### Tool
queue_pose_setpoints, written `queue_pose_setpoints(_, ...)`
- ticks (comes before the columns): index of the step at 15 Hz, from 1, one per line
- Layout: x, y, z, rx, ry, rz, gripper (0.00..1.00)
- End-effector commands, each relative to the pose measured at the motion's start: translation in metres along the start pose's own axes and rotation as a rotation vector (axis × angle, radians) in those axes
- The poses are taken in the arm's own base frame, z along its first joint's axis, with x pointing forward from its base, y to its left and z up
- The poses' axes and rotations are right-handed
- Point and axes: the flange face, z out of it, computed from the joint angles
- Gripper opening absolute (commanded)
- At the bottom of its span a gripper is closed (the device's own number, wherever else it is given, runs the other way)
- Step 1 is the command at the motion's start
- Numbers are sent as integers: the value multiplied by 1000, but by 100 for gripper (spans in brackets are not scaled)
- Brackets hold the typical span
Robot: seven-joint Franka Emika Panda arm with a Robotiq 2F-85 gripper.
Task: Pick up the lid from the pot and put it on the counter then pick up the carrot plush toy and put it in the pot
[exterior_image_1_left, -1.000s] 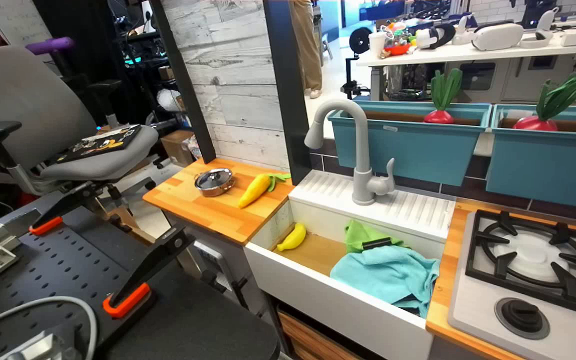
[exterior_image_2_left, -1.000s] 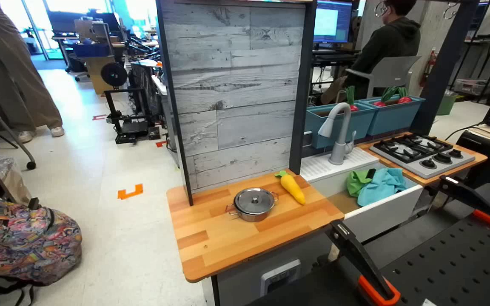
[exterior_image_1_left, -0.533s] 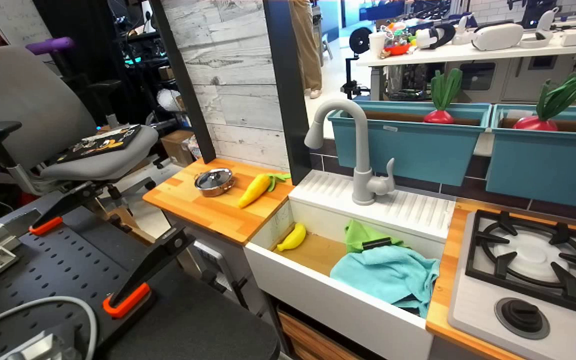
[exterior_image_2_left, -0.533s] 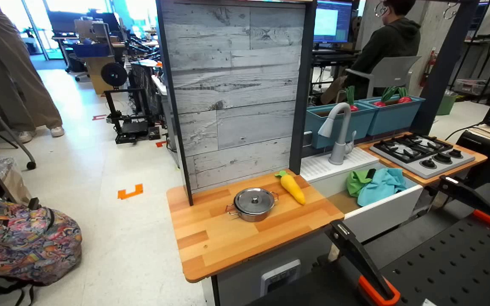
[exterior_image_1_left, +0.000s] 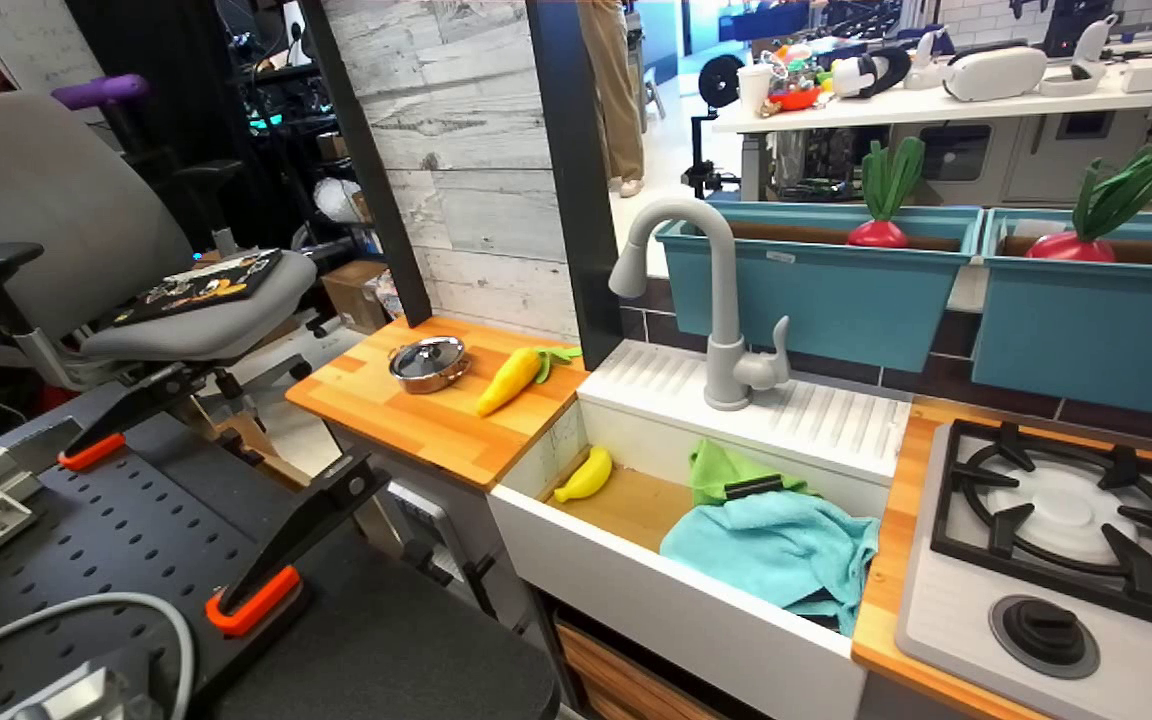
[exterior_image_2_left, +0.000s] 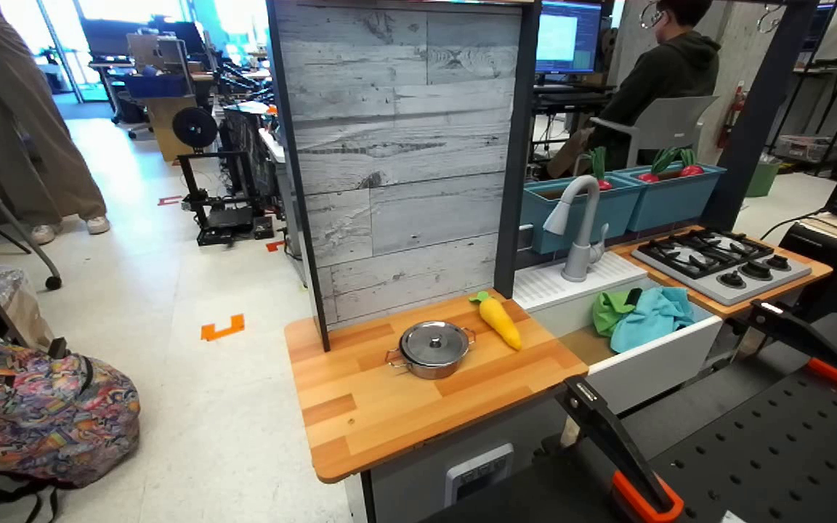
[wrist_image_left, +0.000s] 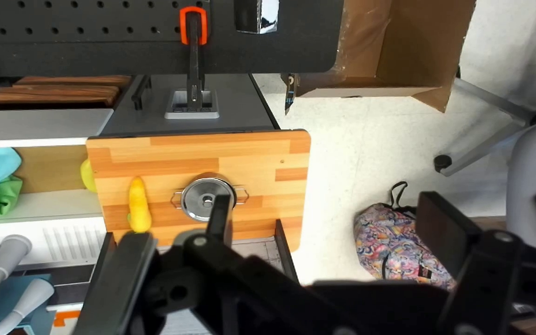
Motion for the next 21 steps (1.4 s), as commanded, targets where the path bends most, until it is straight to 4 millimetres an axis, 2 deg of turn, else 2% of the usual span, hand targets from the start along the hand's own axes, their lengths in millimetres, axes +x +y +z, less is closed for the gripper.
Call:
queue_pose_setpoints(1, 5, 4, 2, -25, 12, 2, 100)
queue_pose_setpoints(6, 22, 26, 14, -54, 21, 50, 100)
queue_pose_setpoints(12, 52, 86, 49, -84, 31, 176, 100)
queue_pose_setpoints(18, 66, 151, 120, -87, 29, 307, 100)
queue_pose_setpoints(21, 61, 165, 157, -86, 20, 345, 100)
